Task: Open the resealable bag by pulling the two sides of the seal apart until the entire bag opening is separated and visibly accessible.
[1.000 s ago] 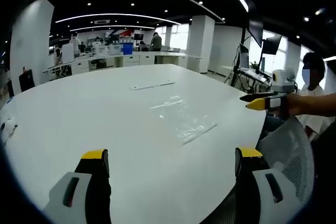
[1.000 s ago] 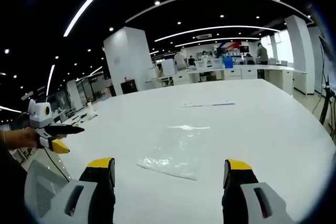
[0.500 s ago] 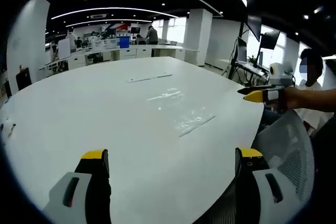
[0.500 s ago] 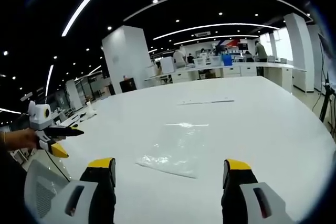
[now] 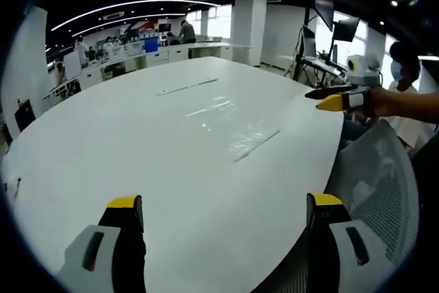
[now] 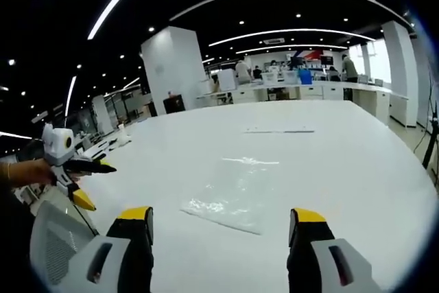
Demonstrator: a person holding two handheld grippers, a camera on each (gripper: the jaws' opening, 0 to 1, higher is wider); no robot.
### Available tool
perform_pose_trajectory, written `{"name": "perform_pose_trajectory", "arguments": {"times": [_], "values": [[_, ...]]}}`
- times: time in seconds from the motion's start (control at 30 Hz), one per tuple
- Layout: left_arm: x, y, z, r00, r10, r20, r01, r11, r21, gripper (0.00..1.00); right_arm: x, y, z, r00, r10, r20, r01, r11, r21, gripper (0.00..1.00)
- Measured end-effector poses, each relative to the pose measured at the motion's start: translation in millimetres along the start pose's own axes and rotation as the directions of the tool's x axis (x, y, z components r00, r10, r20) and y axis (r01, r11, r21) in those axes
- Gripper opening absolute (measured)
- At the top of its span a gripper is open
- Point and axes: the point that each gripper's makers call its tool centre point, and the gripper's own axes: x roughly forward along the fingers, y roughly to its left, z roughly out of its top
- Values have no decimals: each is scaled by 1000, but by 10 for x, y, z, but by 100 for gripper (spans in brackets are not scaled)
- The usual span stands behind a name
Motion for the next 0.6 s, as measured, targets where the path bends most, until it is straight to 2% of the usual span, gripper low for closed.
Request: {"name": "perform_pose_trajectory", "arguments": {"times": [0.27, 0.33, 0.53, 0.6], "values": [[64, -3, -39, 998, -8, -64, 12, 997, 74, 98, 155, 56, 49, 999, 37, -23, -38, 997, -65, 75], [86, 6, -26, 998, -4, -64, 10, 996, 88, 98, 194, 73, 36, 998, 44, -39, -48, 995, -85, 75], [159, -2, -22, 997, -21, -72, 27, 996, 84, 94, 383, 158, -57, 991, 83, -103, -99, 982, -163, 72], [184, -17, -7, 998, -30, -62, 33, 998, 57, 92, 441, 192, -88, 987, 101, -121, -121, 977, -176, 71]]}}
